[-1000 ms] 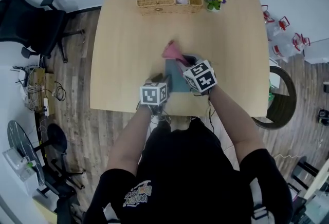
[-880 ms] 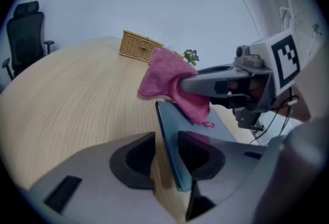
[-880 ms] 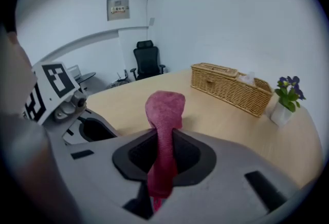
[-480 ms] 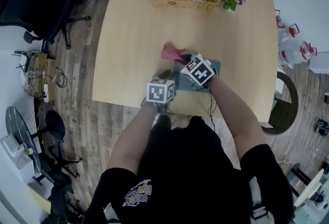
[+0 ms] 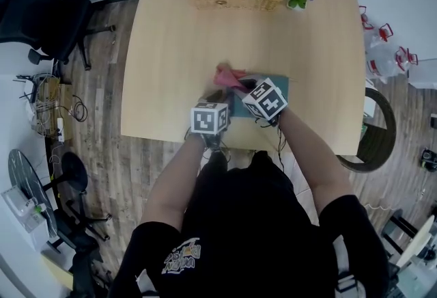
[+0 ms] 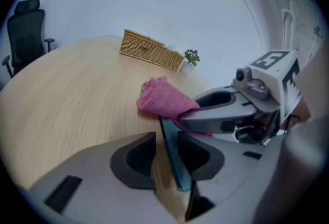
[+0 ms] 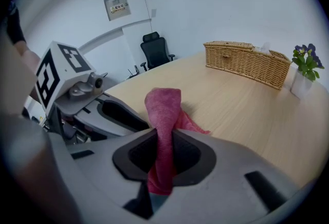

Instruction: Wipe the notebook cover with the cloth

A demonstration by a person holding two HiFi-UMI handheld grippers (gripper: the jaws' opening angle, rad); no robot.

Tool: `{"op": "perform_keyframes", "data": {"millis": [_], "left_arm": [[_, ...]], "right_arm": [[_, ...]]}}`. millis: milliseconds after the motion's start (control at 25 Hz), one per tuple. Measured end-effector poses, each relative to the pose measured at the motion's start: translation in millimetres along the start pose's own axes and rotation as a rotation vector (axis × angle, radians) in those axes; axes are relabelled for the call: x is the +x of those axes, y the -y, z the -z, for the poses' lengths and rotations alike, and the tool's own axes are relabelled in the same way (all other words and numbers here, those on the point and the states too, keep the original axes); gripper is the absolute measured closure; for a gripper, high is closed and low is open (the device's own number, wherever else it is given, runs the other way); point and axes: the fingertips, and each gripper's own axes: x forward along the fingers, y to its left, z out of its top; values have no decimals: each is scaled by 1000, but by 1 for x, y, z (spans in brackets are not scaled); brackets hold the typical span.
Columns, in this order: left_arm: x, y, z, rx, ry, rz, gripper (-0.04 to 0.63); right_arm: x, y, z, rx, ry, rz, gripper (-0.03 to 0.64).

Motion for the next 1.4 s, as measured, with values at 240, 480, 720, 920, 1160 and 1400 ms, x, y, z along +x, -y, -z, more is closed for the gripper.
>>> {"op": "perform_keyframes", "data": {"millis": [240, 480, 720, 920, 1160, 1400], "left_arm": [[-1, -1, 0, -3, -1, 2, 471], [-2, -1, 0, -6, -5, 4, 472], [3, -1, 4, -33, -17, 30, 479], [5, -2, 7, -67, -34, 64, 491], [3, -2, 7, -89, -48, 88, 499], [3, -2, 8, -91, -67, 119, 509]], "right_arm": [[-12, -17, 20, 46, 4, 2, 548], [-20, -34, 35, 193, 51, 27, 548], [-26, -51, 43, 361, 120, 41, 548], [-24, -68, 45, 434, 150, 32, 548], [-22, -82, 45, 499, 172, 18, 548], [-18, -94, 44, 602, 216, -15, 548]]}}
